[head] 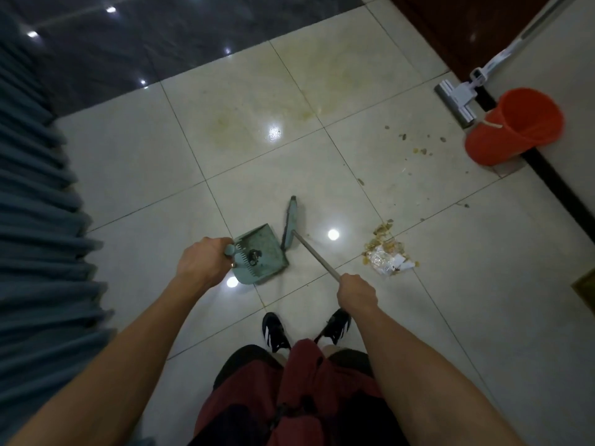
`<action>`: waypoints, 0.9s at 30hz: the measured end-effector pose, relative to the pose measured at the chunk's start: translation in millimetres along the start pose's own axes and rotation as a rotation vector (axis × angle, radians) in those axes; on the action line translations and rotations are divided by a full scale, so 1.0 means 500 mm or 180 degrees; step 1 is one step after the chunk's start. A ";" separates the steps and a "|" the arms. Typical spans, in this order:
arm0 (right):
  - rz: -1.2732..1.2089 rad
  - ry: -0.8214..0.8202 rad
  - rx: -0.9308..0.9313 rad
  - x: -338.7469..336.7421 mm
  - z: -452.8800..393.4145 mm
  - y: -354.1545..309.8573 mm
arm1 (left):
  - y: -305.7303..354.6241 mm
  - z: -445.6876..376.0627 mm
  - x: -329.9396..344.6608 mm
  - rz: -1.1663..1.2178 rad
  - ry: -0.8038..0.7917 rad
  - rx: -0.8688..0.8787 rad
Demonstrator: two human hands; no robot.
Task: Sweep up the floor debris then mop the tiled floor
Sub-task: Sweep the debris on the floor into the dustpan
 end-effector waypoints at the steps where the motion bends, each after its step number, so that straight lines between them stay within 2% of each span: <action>1: 0.0013 0.0008 0.0032 -0.002 -0.004 0.019 | 0.017 -0.003 0.004 -0.0010 -0.0011 0.0029; 17: -0.0284 0.0178 0.0966 -0.064 -0.018 0.447 | 0.408 -0.071 0.051 -0.0348 -0.0164 0.0634; 22: -0.0642 0.0194 0.1178 -0.070 -0.007 0.528 | 0.519 -0.100 0.043 -0.0358 -0.0148 0.0847; 27: -0.0929 0.0207 0.1328 -0.084 -0.009 0.559 | 0.577 -0.137 0.013 -0.0291 -0.0067 0.0971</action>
Point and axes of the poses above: each hand's wrist, its own z-axis away from the middle knuckle, its own x-axis out of the palm, y = z × x, the point moved 10 cm from there along -z, towards the middle knuckle, and after that the axes turned 7 degrees about y, right-handed, at the moved point
